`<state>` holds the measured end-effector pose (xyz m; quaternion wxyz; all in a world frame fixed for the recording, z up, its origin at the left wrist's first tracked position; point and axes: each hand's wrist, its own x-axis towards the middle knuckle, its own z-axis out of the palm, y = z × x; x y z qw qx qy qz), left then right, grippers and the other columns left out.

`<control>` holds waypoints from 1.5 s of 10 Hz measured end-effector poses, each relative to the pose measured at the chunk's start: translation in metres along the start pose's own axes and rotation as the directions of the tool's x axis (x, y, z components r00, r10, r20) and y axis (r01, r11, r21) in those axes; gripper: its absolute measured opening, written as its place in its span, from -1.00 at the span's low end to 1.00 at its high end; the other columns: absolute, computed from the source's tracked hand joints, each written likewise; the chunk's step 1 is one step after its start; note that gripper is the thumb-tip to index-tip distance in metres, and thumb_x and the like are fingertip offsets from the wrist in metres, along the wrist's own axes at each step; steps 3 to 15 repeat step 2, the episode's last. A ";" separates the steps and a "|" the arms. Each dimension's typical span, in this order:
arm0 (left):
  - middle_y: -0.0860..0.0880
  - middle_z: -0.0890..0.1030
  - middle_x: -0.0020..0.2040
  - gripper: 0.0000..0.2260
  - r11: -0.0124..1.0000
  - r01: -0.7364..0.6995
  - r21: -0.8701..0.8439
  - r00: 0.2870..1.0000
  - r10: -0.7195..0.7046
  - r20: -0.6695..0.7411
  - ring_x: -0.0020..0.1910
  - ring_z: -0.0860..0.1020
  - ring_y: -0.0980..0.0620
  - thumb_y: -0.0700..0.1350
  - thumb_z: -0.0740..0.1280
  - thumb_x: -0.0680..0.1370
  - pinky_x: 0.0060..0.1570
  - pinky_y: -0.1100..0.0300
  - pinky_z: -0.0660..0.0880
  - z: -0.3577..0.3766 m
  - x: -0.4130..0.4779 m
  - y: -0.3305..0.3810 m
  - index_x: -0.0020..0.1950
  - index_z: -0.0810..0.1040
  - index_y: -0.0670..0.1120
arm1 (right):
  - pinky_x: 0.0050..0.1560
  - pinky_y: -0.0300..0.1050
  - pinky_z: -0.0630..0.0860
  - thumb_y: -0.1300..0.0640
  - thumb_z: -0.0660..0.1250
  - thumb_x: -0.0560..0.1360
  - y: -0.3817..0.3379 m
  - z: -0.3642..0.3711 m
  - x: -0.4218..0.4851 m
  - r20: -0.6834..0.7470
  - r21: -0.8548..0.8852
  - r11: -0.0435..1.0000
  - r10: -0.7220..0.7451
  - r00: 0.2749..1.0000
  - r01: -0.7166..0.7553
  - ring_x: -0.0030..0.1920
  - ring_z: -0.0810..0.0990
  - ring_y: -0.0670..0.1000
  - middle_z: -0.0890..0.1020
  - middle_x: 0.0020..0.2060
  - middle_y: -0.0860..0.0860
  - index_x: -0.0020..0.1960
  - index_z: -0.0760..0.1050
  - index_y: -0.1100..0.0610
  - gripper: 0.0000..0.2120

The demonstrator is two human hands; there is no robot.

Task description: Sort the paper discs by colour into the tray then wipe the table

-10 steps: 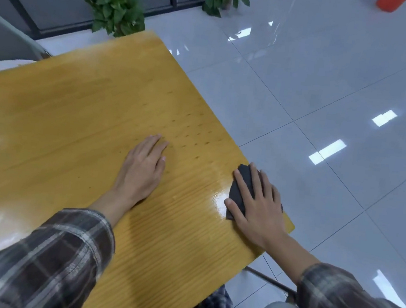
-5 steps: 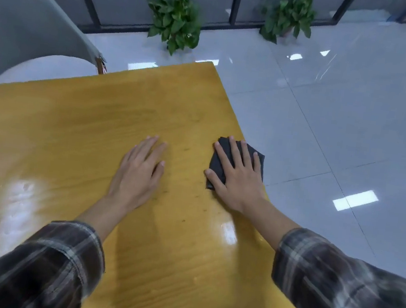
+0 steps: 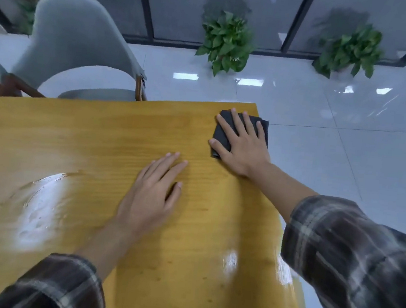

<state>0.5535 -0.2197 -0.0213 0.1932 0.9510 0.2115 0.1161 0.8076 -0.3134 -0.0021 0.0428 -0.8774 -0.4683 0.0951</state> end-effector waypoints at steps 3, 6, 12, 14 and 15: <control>0.02 0.33 0.61 -0.56 0.999 -0.007 -0.032 0.999 0.006 -0.036 0.63 0.21 0.05 0.05 0.12 0.71 0.58 0.06 0.13 -0.001 0.001 0.000 0.57 0.43 -0.03 | 0.60 0.22 -0.29 -0.47 -0.15 0.58 -0.004 -0.003 0.011 0.006 0.023 1.000 -0.020 1.000 0.020 0.64 -0.29 0.07 -0.25 0.65 -0.04 0.64 -0.23 -0.24 -0.28; 0.02 0.33 0.61 -0.56 0.999 -0.007 -0.032 0.999 0.006 -0.036 0.63 0.21 0.05 0.05 0.12 0.71 0.58 0.06 0.13 -0.001 0.001 0.000 0.57 0.43 -0.03 | 0.60 0.22 -0.29 -0.47 -0.15 0.58 -0.004 -0.003 0.011 0.006 0.023 1.000 -0.020 1.000 0.020 0.64 -0.29 0.07 -0.25 0.65 -0.04 0.64 -0.23 -0.24 -0.28; 0.02 0.33 0.61 -0.56 0.999 -0.007 -0.032 0.999 0.006 -0.036 0.63 0.21 0.05 0.05 0.12 0.71 0.58 0.06 0.13 -0.001 0.001 0.000 0.57 0.43 -0.03 | 0.60 0.22 -0.29 -0.47 -0.15 0.58 -0.004 -0.003 0.011 0.006 0.023 1.000 -0.020 1.000 0.020 0.64 -0.29 0.07 -0.25 0.65 -0.04 0.64 -0.23 -0.24 -0.28; 0.02 0.33 0.61 -0.56 0.999 -0.007 -0.032 0.999 0.006 -0.036 0.63 0.21 0.05 0.05 0.12 0.71 0.58 0.06 0.13 -0.001 0.001 0.000 0.57 0.43 -0.03 | 0.60 0.22 -0.29 -0.47 -0.15 0.58 -0.004 -0.003 0.011 0.006 0.023 1.000 -0.020 1.000 0.020 0.64 -0.29 0.07 -0.25 0.65 -0.04 0.64 -0.23 -0.24 -0.28; 0.02 0.33 0.61 -0.56 0.999 -0.007 -0.032 0.999 0.006 -0.036 0.63 0.21 0.05 0.05 0.12 0.71 0.58 0.06 0.13 -0.001 0.001 0.000 0.57 0.43 -0.03 | 0.60 0.22 -0.29 -0.47 -0.15 0.58 -0.004 -0.003 0.011 0.006 0.023 1.000 -0.020 1.000 0.020 0.64 -0.29 0.07 -0.25 0.65 -0.04 0.64 -0.23 -0.24 -0.28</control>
